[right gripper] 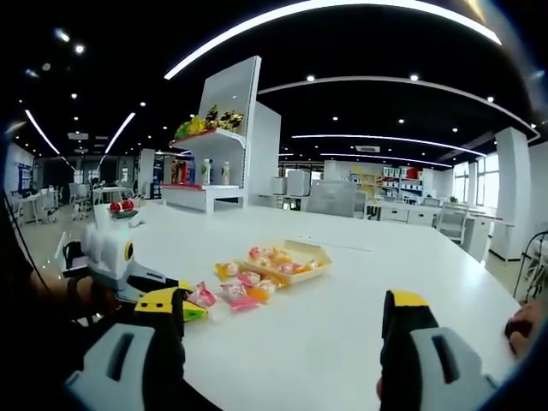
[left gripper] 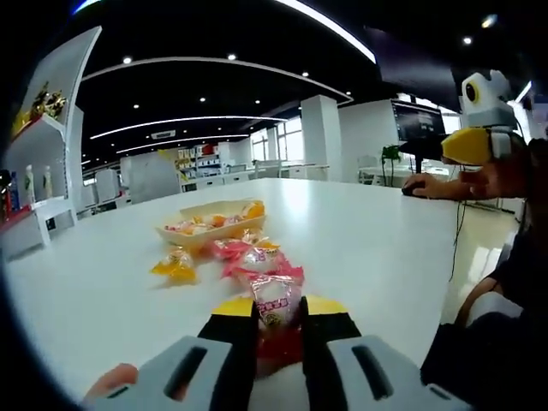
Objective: Pick up the marshmallows scattered on the table and place them into the bowl on the table
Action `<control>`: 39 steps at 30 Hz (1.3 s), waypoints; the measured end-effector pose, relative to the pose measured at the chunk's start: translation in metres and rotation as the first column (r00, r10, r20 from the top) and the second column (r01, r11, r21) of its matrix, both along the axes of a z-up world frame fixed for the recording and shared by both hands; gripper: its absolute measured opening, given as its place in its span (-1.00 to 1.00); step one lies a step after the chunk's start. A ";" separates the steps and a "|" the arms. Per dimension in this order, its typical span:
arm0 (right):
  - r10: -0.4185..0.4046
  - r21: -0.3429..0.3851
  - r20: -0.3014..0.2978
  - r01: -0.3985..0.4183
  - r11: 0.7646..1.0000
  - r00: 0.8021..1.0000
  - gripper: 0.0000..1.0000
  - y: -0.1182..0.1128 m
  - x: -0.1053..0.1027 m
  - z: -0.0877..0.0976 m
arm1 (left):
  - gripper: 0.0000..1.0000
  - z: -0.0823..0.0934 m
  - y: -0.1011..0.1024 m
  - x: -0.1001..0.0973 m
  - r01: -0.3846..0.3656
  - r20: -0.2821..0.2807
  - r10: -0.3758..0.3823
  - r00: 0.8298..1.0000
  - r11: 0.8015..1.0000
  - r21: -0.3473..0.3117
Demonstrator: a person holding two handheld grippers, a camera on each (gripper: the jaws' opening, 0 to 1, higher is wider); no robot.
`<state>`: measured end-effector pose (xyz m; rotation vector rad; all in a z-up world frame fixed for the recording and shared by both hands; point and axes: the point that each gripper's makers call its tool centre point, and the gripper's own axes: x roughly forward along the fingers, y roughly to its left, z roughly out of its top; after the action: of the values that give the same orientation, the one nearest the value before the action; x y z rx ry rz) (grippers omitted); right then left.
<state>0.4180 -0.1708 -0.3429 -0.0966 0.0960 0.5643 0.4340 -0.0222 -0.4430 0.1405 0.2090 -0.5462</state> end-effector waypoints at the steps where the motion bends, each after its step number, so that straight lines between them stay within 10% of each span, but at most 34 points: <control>1: 0.000 0.001 0.000 0.000 1.000 1.000 0.86 0.000 0.000 0.000 | -0.62 0.003 0.002 0.000 -0.002 0.003 0.002 1.000 1.000 -0.005; 39: 0.002 -0.008 -0.009 -0.002 1.000 1.000 0.86 -0.003 0.002 -0.004 | -0.64 0.052 0.028 -0.004 -0.037 0.084 0.038 0.996 0.999 -0.005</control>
<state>0.4202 -0.1739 -0.3469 -0.1023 0.1072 0.5665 0.4304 0.0060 -0.3910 0.1560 0.1288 -0.5022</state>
